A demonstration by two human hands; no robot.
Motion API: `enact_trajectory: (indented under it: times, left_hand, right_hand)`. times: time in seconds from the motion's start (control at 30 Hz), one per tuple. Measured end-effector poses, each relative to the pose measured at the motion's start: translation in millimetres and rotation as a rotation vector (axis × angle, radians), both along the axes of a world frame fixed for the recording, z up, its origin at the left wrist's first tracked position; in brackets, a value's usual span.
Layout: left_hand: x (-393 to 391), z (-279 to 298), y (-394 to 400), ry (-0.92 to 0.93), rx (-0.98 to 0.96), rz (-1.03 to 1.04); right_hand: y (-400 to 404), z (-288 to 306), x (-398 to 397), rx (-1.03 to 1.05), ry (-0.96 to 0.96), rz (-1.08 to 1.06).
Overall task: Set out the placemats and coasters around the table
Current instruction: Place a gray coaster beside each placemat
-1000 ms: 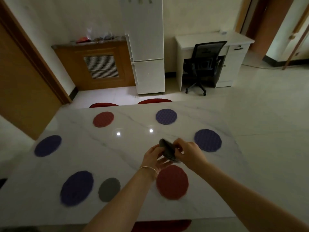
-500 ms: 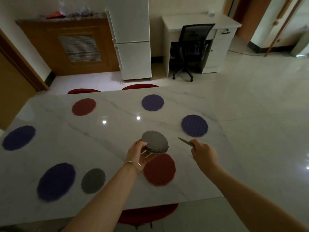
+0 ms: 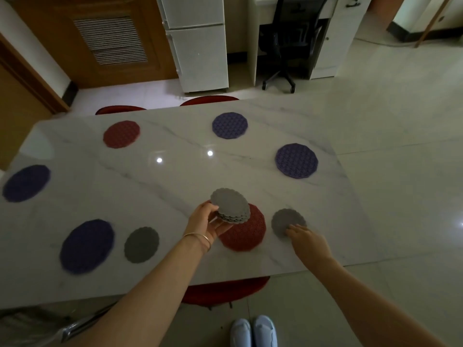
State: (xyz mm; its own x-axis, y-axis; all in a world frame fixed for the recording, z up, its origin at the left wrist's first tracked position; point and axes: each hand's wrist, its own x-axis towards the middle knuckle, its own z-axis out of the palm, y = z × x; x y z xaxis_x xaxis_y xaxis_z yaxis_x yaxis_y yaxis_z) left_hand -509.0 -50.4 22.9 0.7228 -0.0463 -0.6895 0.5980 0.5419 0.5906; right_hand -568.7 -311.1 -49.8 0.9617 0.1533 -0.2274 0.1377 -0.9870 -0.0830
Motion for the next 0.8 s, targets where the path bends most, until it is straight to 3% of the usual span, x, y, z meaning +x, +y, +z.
enact_trajectory:
  times: [0.33,0.43,0.53,0.6,0.67,0.8]
  left_hand:
    - [2.8,2.3,-13.7,0.005,-0.007,-0.035]
    - [8.2,7.5,-23.7,0.022,-0.051,-0.049]
    - [17.6,18.7,-43.8,0.016,-0.084,-0.099]
    - [24.9,29.1,-61.7,-0.005,-0.096,-0.139]
    - [33.1,40.6,-80.6,-0.043,-0.101,-0.183]
    - [49.3,61.8,-114.0,-0.112,-0.116,-0.236]
  right_hand:
    - [-0.4,8.5,-1.3,0.011,0.115,-0.012]
    - [-0.8,35.9,10.1,0.174,-0.023,-0.139]
    - [9.1,79.6,34.0,0.409,-0.315,-0.196]
    - [15.5,114.0,51.4,0.515,-0.427,-0.12]
    - [13.5,137.1,65.7,0.476,-0.462,0.004]
    - [-9.0,153.2,85.9,0.451,-0.275,-0.052]
